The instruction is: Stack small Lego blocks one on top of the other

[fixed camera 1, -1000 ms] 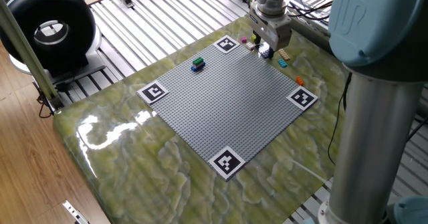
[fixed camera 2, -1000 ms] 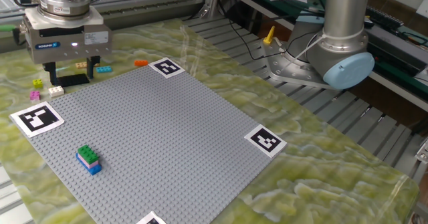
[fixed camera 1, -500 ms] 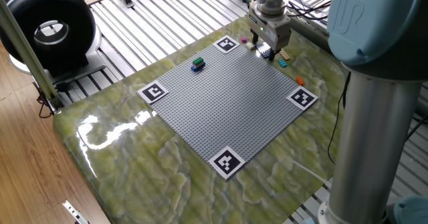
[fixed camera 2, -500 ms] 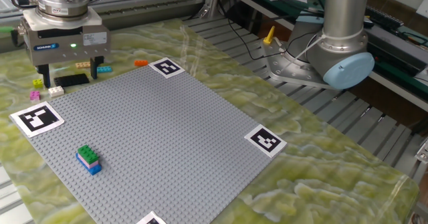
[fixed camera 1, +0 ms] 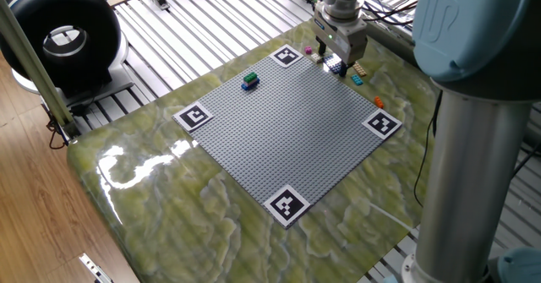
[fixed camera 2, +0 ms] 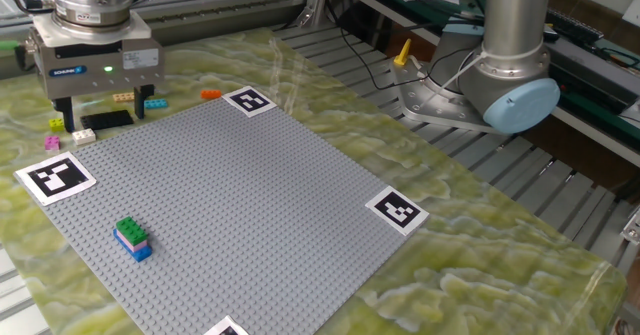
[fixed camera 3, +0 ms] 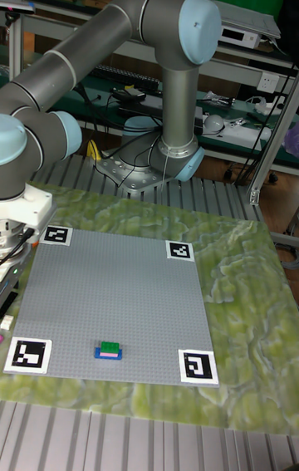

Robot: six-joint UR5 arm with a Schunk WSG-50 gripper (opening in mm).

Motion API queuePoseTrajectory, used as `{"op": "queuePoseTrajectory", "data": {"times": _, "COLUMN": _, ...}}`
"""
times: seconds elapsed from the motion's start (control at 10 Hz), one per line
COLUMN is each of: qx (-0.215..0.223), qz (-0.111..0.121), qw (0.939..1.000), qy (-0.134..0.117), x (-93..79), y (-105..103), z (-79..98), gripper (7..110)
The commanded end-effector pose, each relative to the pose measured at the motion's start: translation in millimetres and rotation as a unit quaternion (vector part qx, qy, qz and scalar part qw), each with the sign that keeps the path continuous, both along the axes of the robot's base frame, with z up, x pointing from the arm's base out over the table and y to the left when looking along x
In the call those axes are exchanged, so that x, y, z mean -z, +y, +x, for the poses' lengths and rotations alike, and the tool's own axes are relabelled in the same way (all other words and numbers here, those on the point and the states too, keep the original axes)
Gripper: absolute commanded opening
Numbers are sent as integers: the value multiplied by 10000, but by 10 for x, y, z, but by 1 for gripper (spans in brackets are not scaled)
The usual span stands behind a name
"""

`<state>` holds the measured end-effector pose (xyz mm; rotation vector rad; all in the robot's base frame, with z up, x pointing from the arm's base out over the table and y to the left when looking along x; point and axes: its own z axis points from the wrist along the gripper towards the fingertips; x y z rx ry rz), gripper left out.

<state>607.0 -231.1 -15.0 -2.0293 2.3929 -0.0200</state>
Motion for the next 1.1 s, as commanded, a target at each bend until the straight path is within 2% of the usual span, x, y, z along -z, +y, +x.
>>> {"op": "queuePoseTrajectory", "data": {"times": 0.0, "qx": 80, "qz": 4, "qw": 10000, "qy": -1, "x": -14, "y": -6, "z": 3, "gripper": 66}}
{"op": "queuePoseTrajectory", "data": {"times": 0.2, "qx": 126, "qz": -26, "qw": 9999, "qy": 6, "x": -26, "y": 10, "z": 3, "gripper": 66}}
{"op": "queuePoseTrajectory", "data": {"times": 1.0, "qx": 188, "qz": 104, "qw": 9997, "qy": 100, "x": -16, "y": -13, "z": -24, "gripper": 66}}
